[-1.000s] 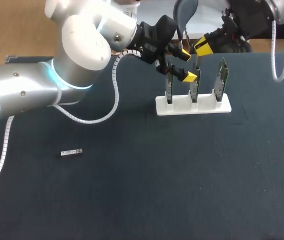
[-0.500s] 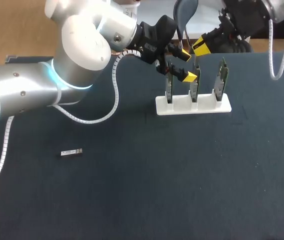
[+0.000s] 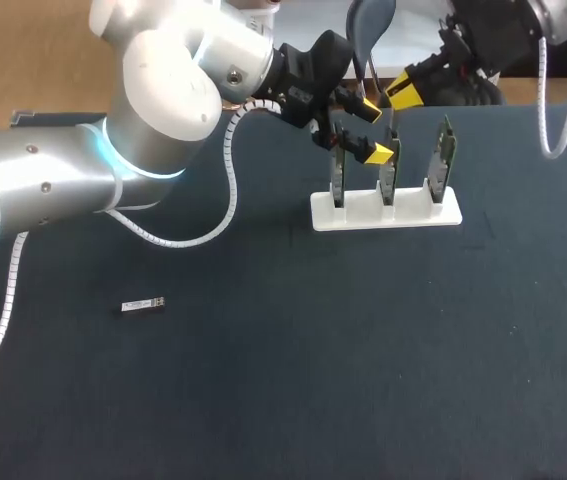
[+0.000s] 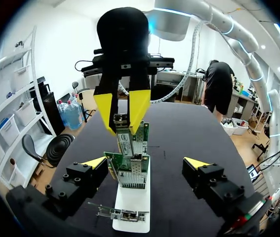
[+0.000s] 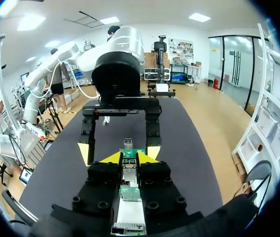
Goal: Pick up the optical module with the left hand, and insert it into the network port with the right hand.
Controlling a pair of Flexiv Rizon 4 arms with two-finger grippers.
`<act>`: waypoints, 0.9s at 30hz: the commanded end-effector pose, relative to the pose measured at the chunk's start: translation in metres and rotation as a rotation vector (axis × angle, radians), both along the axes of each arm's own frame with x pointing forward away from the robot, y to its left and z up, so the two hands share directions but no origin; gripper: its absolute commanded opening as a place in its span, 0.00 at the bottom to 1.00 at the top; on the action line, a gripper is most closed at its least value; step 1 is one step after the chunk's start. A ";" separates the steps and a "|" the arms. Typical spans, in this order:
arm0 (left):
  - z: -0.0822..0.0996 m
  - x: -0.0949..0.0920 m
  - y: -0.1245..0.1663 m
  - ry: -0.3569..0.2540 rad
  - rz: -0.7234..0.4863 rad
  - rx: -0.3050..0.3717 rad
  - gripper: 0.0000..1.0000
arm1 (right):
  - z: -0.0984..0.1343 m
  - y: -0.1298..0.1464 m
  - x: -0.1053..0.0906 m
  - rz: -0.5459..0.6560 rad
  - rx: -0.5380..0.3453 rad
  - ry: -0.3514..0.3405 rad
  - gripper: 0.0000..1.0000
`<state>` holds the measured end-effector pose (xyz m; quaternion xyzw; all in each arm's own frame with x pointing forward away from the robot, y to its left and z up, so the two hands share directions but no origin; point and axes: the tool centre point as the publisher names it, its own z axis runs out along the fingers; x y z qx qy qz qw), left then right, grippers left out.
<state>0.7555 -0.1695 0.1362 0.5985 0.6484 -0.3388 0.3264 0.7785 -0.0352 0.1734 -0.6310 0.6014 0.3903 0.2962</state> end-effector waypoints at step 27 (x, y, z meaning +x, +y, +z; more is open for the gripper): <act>0.001 0.002 -0.001 0.004 -0.002 0.007 1.00 | 0.001 0.001 -0.007 0.000 -0.015 -0.013 0.00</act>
